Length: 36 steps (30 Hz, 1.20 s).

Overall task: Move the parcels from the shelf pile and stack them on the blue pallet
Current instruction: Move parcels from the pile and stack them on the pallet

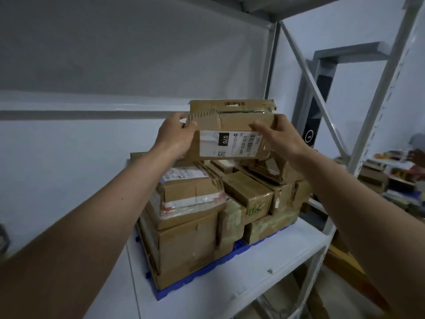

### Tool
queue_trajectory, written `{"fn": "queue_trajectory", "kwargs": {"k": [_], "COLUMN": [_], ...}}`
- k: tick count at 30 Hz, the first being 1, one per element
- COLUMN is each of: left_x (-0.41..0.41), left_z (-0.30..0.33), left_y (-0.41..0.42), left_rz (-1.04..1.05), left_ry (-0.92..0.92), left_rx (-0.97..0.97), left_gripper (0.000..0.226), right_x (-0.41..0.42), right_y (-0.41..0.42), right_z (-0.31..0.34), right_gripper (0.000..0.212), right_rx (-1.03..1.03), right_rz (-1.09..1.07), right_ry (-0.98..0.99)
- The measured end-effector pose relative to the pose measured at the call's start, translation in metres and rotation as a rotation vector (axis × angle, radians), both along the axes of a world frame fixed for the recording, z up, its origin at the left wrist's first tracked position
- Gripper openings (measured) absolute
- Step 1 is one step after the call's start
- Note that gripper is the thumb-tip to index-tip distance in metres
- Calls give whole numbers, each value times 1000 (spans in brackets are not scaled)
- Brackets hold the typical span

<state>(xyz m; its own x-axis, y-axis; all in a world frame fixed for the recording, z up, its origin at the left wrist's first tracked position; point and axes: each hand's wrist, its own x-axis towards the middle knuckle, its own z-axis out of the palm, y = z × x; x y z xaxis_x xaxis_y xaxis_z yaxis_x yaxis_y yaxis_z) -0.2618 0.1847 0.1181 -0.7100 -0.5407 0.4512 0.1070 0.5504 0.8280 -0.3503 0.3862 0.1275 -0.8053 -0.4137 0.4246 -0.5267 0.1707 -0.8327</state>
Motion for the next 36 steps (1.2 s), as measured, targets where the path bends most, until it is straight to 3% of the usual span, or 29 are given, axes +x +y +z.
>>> {"fn": "queue_trajectory", "kwargs": {"k": [2, 6, 13, 18, 21, 24, 27, 31, 36], "left_x": [-22, -63, -116, -137, -150, -163, -176, -190, -204], "left_z": [0, -4, -12, -12, -13, -12, -11, -15, -24], "left_y": [-8, -22, -41, -54, -55, -56, -56, -55, -53], "left_rz": [-39, -114, -58, 1, 40, 79, 100, 123, 196], "left_ry": [-23, -51, -230, -425, -505, -559, -641, -707, -731], "left_rx": [35, 38, 9, -5, -20, -35, -18, 17, 41], "left_gripper": [44, 27, 38, 51, 38, 26, 30, 34, 28], "right_x": [-30, -82, -151, -194, -213, -230, -248, -266, -278], "right_y": [-8, -23, -44, -63, -75, -89, -98, -103, -108], "right_z": [3, -1, -15, -4, -1, -1, 0, -2, -10], "right_gripper": [40, 17, 21, 28, 14, 18, 7, 28, 16], "right_rx": [-3, -25, 29, 224, 351, 446, 552, 752, 861], "right_rz": [-6, -4, -63, 20, 66, 139, 221, 227, 230], "right_ry": [11, 8, -85, -157, -110, -30, -2, 19, 135]}}
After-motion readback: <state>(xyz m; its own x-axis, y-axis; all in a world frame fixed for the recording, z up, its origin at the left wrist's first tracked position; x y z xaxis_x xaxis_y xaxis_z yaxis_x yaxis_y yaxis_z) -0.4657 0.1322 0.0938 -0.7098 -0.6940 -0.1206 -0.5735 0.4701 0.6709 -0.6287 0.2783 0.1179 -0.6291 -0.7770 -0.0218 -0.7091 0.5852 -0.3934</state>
